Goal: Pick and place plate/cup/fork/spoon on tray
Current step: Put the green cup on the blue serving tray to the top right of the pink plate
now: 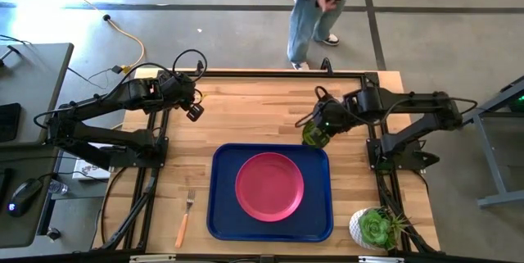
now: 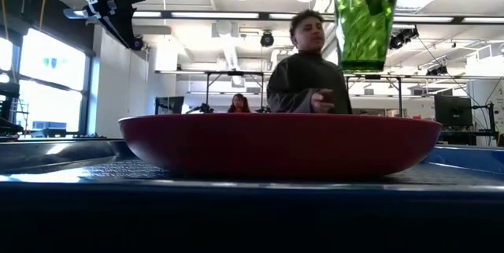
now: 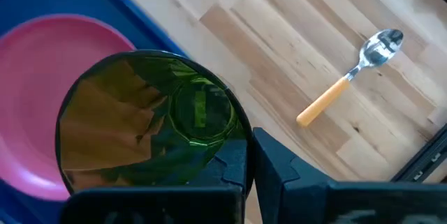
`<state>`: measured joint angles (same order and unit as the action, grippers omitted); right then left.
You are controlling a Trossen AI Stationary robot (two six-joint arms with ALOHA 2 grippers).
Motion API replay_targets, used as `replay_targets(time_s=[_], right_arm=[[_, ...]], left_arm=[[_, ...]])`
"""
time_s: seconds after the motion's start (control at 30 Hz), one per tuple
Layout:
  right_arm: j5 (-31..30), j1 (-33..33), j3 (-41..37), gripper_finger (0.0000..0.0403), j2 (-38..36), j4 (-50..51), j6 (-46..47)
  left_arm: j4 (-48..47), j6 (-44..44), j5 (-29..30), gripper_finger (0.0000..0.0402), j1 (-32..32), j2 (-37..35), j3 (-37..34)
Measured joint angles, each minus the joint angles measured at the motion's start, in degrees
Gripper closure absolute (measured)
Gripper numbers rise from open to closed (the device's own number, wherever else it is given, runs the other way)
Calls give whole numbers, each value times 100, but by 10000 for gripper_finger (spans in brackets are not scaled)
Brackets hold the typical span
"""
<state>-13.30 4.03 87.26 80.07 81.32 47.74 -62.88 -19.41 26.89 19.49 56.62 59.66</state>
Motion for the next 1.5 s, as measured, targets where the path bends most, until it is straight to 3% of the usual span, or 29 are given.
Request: replay_targets(time_s=[0.5,0.77,1.17,1.5], right_arm=[[0,1106,-13,402,0,327,114],[190,1611,-1021,402,-288,-337,658],[545,1389,-2758,402,-1025,-1963,1345],[605,734,-3244,402,-1037,-2585,1392]], left_arm=[[1,-154,-131,341,-1,0,0],[1,-291,-134,341,-1,0,0],[1,-300,-149,341,-1,0,0],[1,-300,-149,341,-1,0,0]])
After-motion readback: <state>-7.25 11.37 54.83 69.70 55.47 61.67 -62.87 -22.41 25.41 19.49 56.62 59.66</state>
